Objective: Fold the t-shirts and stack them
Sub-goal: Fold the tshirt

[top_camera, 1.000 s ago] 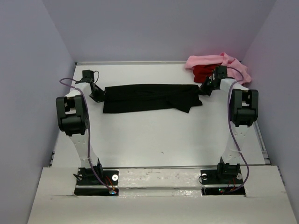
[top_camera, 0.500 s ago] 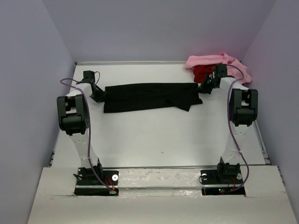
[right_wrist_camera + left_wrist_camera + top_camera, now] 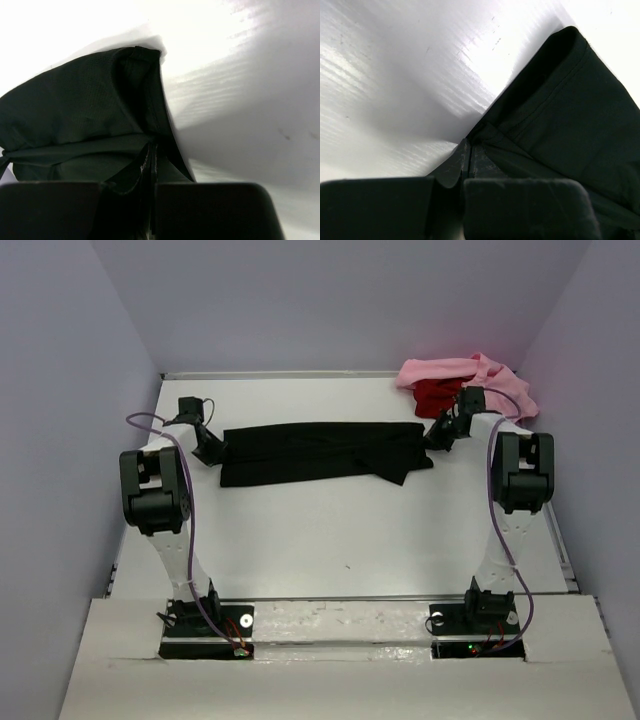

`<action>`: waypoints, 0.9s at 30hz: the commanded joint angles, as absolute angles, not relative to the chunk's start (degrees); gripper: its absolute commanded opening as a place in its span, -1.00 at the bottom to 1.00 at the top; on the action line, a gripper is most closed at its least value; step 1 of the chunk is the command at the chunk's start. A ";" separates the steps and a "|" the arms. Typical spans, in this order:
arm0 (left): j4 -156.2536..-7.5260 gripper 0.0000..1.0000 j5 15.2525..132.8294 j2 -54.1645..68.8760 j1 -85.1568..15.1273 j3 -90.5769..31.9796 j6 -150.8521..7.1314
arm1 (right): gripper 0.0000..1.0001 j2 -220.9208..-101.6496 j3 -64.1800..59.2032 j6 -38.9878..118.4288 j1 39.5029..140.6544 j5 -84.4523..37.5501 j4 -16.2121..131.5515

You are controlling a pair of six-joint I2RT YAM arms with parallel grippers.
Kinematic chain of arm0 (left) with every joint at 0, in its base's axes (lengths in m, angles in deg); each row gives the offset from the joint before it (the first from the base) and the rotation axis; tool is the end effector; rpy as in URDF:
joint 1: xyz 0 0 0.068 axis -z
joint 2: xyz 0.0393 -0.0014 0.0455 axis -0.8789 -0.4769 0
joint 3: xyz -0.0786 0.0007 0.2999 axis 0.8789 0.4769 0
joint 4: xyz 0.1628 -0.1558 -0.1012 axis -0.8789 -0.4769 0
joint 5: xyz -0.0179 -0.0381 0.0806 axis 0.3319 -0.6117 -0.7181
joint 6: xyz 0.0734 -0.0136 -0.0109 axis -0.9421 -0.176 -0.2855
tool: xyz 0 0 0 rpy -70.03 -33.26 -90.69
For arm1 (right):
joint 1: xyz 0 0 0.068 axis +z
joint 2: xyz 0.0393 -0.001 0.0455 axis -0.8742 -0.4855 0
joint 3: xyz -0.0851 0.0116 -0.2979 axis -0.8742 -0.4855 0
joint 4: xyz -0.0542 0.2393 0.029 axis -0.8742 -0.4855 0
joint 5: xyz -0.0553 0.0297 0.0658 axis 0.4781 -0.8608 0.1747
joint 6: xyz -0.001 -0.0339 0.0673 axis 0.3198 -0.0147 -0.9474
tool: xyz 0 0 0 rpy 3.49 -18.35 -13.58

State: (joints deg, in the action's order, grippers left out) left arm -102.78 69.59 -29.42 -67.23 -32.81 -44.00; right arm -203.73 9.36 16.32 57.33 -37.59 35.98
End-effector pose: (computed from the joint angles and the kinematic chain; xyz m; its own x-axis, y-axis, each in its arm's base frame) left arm 0.4309 0.0388 0.1921 -0.5925 -0.6963 -0.4050 -0.5672 0.7177 -0.4040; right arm 0.4783 -0.0067 0.1657 -0.8023 0.5191 -0.2948 0.3102 0.7844 0.5371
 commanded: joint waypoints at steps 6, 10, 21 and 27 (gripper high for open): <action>-106.31 -1.00 63.32 -25.09 -68.02 -29.64 -45.65 | -1.00 -199.65 2.13 18.67 56.82 -29.36 33.31; -111.22 -1.00 61.22 -22.80 -68.02 -28.93 -44.95 | -1.00 -194.75 -2.88 17.97 56.82 -28.29 30.94; -120.38 -1.00 61.91 -14.64 -64.52 -21.48 -42.66 | -1.00 -179.98 -19.75 16.83 56.82 -28.90 27.59; -121.96 -1.00 62.09 -5.39 -57.83 -9.27 -38.97 | -1.00 -173.03 -27.05 17.53 56.82 -27.94 23.99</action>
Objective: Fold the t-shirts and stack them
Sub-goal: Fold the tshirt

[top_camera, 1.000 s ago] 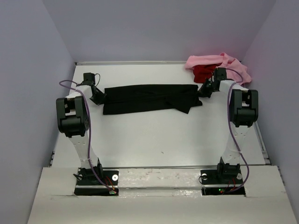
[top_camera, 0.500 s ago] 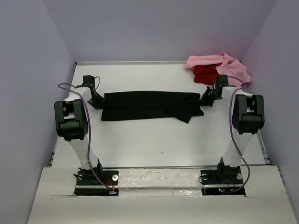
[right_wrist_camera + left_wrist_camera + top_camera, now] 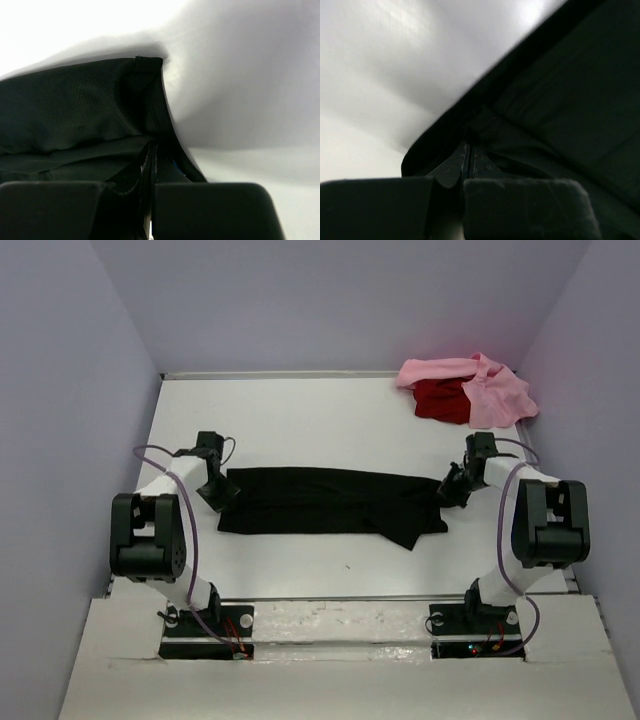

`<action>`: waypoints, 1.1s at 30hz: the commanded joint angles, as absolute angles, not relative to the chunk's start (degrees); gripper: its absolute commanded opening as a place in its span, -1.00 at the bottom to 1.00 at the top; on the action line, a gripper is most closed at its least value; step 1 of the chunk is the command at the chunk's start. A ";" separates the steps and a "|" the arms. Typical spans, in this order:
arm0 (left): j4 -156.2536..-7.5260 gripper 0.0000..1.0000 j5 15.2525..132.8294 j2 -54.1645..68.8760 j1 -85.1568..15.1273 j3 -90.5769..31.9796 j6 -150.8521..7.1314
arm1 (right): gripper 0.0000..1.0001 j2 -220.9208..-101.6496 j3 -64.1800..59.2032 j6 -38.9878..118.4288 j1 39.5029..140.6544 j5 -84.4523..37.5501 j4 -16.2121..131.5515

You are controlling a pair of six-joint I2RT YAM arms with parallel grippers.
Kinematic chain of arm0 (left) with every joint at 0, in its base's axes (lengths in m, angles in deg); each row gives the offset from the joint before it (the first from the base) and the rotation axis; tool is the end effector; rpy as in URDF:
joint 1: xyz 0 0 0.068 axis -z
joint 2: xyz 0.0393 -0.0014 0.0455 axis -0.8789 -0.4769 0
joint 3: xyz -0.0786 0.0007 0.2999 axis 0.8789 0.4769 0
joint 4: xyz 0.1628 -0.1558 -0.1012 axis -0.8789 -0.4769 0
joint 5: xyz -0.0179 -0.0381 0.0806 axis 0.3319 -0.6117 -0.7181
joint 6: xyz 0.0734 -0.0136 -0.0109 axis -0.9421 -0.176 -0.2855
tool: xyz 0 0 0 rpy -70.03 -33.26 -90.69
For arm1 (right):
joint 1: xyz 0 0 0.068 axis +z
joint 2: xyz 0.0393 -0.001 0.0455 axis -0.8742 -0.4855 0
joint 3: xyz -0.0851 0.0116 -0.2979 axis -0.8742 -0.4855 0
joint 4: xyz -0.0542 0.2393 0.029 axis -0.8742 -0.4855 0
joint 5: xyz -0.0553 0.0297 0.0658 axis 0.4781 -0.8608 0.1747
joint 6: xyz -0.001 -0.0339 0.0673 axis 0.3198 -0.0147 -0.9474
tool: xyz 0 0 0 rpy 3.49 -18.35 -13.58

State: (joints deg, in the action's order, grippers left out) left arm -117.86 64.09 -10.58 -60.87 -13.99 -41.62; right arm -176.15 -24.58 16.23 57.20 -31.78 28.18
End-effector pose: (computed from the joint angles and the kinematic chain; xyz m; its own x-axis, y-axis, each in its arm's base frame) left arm 0.3041 -0.0016 0.1974 -0.7027 -0.6586 -0.2691 -0.6269 0.7520 -0.2036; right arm 0.3025 -0.0023 0.1748 -0.8315 0.5407 -0.1273 0.4632 0.8014 0.3783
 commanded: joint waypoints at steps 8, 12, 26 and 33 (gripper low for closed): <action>-122.75 -1.00 60.60 8.75 -56.15 -0.27 -37.21 | -1.00 -164.67 -32.51 17.45 56.82 -27.32 21.70; -125.30 -1.00 57.70 8.67 -56.15 -4.67 -37.91 | -1.00 -165.02 -31.81 17.71 56.82 -27.24 21.18; -123.46 -1.00 58.13 3.92 -56.15 -8.81 -38.44 | -1.00 -164.05 -31.01 18.41 56.82 -27.94 21.00; -122.05 -1.00 59.10 4.10 -56.24 -7.58 -38.27 | -1.00 -163.88 -30.93 18.59 56.82 -28.20 20.91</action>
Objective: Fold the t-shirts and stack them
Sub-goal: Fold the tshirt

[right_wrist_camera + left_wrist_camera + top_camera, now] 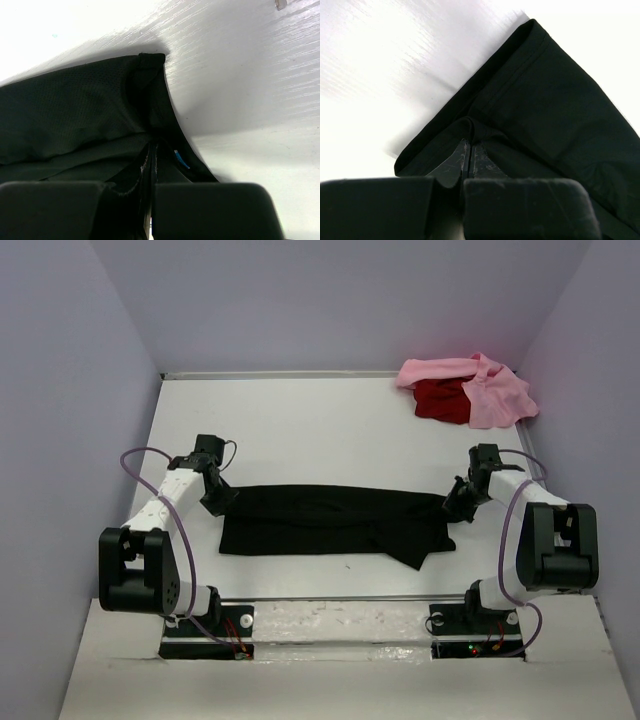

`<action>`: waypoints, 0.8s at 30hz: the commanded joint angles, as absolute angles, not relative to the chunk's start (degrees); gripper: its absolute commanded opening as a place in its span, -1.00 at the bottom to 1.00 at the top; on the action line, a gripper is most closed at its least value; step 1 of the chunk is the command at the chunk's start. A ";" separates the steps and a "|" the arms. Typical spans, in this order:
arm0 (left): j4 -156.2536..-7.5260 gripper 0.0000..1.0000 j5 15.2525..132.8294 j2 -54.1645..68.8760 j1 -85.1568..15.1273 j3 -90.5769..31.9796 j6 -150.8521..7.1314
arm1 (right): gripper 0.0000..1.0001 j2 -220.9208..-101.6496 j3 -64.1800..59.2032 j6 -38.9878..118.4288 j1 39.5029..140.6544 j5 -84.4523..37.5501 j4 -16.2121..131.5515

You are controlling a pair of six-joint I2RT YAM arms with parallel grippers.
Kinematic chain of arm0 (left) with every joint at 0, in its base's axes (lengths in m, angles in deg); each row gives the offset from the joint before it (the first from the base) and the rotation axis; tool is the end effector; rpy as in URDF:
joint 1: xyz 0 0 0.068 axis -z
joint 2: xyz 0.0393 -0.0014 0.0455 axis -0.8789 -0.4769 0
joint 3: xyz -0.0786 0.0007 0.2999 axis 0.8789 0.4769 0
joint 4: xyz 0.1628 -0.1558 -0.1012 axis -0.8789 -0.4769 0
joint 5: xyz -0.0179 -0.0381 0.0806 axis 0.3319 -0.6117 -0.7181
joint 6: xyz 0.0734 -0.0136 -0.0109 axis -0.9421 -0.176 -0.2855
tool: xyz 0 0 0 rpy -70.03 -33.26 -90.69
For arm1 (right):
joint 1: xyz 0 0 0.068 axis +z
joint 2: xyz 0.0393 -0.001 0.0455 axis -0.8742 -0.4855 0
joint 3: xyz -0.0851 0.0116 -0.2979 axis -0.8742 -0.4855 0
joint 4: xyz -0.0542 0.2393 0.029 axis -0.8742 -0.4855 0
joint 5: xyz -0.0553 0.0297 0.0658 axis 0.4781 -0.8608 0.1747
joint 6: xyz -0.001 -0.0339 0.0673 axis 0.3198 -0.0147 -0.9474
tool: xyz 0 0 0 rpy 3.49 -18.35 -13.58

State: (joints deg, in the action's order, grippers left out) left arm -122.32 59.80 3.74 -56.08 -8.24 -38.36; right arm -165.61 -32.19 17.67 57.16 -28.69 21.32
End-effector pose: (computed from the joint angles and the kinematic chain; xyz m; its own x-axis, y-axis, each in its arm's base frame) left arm 0.2481 -0.0170 0.2302 -0.6805 -0.6427 -0.3520 -0.6081 0.7633 -0.2180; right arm 0.2435 -0.0020 0.1830 -0.8435 0.5276 -0.1010 0.4790 0.8238 0.3031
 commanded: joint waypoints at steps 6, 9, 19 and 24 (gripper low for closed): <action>-124.41 -1.00 57.44 -0.72 -56.15 -11.52 -36.25 | -1.00 -163.61 -31.01 18.41 56.82 -28.47 21.00; -127.75 -1.00 55.50 -5.38 -56.15 -16.36 -34.58 | -1.00 -163.88 -30.93 18.50 56.82 -28.55 21.09; -126.45 -1.00 57.69 -10.75 -56.24 -22.52 -32.37 | -1.00 -163.52 -30.84 18.67 56.82 -28.90 21.18; -124.07 0.58 60.07 -9.44 -55.80 -19.89 -33.16 | -1.00 -163.09 -30.75 19.02 56.82 -29.52 21.09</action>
